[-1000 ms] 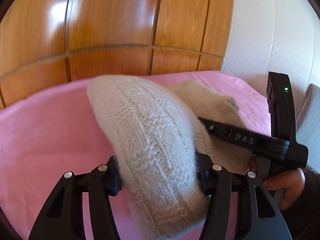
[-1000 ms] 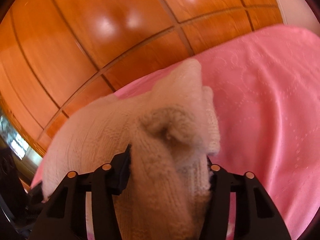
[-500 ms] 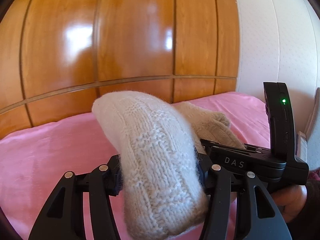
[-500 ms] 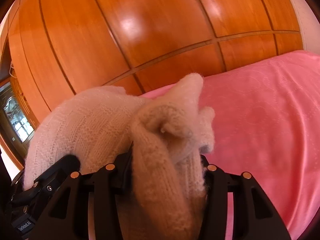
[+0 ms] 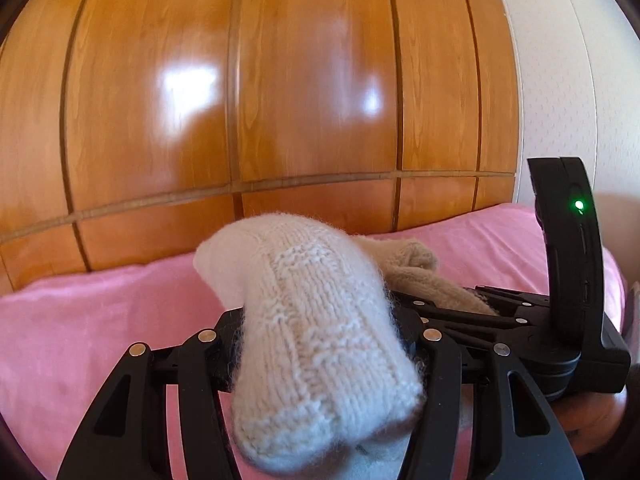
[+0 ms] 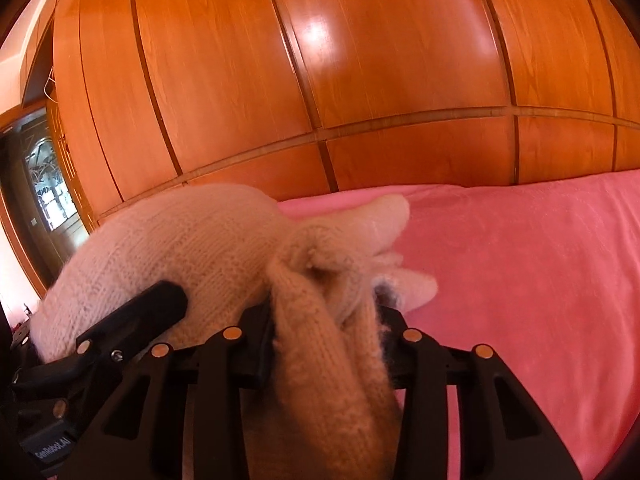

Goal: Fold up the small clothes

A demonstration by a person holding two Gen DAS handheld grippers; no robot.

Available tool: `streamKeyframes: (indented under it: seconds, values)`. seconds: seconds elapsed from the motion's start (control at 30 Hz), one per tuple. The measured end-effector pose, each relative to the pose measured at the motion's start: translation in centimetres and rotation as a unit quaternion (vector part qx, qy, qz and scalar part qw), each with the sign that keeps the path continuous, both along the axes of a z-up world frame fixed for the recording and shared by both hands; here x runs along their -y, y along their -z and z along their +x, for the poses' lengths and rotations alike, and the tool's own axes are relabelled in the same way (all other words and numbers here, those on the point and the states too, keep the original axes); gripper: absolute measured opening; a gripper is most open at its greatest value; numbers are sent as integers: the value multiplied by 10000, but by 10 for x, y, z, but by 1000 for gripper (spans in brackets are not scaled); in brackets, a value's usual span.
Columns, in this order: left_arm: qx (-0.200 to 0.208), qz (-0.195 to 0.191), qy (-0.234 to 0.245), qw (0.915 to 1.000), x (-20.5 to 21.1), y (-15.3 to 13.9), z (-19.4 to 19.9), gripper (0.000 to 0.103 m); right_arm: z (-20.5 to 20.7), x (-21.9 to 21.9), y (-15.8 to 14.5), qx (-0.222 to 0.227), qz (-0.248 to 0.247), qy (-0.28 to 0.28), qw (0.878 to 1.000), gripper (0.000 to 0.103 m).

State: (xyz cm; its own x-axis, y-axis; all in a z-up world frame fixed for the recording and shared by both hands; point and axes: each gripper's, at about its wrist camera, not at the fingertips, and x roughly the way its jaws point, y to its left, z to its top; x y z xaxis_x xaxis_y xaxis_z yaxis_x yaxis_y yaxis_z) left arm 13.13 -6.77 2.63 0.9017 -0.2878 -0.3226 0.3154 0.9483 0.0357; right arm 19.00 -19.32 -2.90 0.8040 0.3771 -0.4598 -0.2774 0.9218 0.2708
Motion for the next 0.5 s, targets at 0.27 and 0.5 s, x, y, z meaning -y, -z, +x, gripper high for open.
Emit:
streamKeyframes:
  seconds: [0.27,0.5]
  values:
    - [-266,-91,-275,9992,-9,23,36,54,44,14,16,-30,-38,-21,10000,37]
    - [-1240,-867,-757,9856,-66,61,39,58,54,-1,41,-212,-213,-225,9993,63]
